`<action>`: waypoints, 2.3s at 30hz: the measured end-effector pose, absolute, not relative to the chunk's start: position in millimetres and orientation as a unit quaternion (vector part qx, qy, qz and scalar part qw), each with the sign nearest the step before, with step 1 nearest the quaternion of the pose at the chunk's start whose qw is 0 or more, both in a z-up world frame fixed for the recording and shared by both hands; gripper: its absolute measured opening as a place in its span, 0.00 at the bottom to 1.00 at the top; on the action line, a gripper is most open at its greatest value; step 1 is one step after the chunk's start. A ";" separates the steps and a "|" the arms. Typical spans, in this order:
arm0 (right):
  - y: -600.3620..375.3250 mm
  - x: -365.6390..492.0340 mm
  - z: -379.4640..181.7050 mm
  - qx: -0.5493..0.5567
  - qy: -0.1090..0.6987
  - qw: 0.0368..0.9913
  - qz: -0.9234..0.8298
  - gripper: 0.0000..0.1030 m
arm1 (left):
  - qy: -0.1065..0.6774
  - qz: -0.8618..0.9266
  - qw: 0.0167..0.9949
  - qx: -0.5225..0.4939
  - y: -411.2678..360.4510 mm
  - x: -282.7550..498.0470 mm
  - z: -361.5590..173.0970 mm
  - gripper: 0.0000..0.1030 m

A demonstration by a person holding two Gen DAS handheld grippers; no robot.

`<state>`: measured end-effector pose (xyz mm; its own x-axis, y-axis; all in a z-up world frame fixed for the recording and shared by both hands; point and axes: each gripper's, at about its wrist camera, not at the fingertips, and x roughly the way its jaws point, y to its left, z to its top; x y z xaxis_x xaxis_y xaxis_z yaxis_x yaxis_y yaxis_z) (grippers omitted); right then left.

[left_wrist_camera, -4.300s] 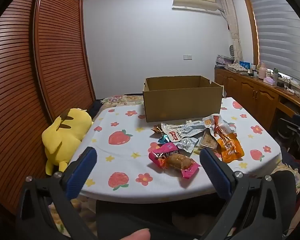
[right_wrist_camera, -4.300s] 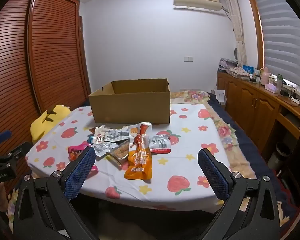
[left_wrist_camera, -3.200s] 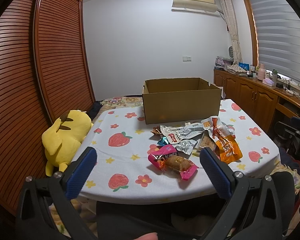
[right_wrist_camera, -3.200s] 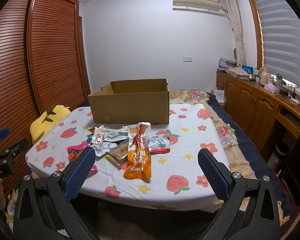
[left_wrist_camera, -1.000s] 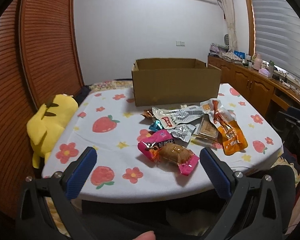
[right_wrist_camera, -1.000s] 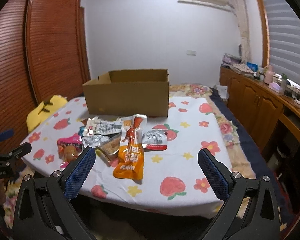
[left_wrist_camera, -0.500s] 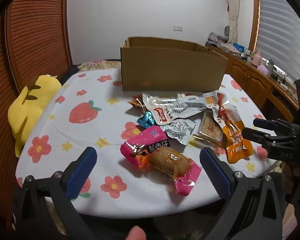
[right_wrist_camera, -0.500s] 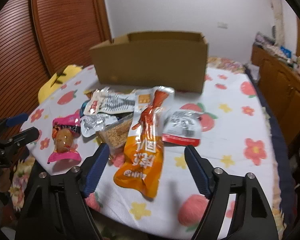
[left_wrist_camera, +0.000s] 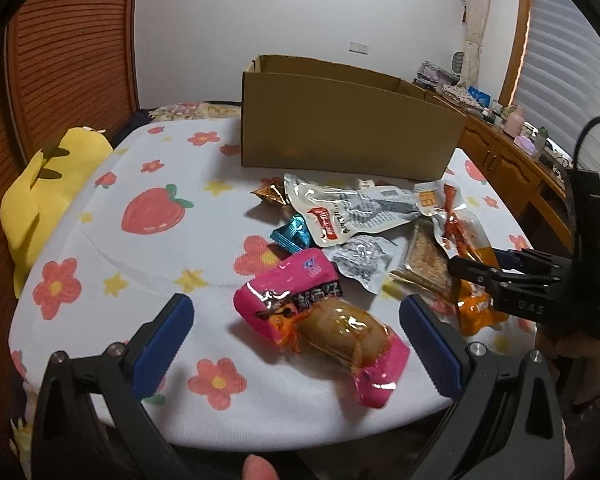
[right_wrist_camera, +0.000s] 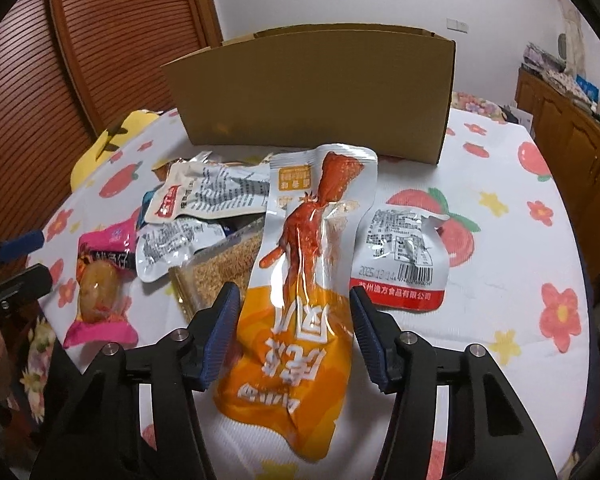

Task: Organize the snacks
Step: 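Grasp the orange chicken-foot pouch with the right tool while the left tool grasps the pink sausage snack, then carry both snacks over the cardboard box and open both tools to drop them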

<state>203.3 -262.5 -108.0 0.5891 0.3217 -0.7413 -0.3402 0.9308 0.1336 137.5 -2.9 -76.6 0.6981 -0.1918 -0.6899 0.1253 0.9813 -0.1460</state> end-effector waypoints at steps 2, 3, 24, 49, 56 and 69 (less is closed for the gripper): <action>-261.9 204.5 -107.3 -0.012 0.413 0.892 0.184 0.56 | 0.393 -0.086 0.914 -0.055 -1.0 144.9 -80.5 1.00; -261.7 204.5 -107.1 -0.013 0.413 0.892 0.183 0.56 | 0.399 -0.090 0.910 -0.063 -0.4 147.9 -82.2 1.00; -253.9 202.7 -107.0 -0.026 0.407 0.894 0.187 0.46 | 0.451 -0.110 0.884 -0.055 -17.0 171.5 -110.2 0.88; -259.0 203.8 -106.1 -0.030 0.427 0.884 0.188 0.47 | 0.459 -0.138 0.876 -0.059 2.3 149.0 -109.8 0.46; -269.2 209.6 -108.2 0.006 0.438 0.873 0.214 0.42 | 0.447 -0.156 0.879 -0.055 -1.4 147.1 -107.8 0.42; -274.7 198.0 -88.9 0.017 0.409 0.886 0.215 0.39 | 0.392 -0.161 0.904 -0.051 1.7 132.7 -79.8 0.42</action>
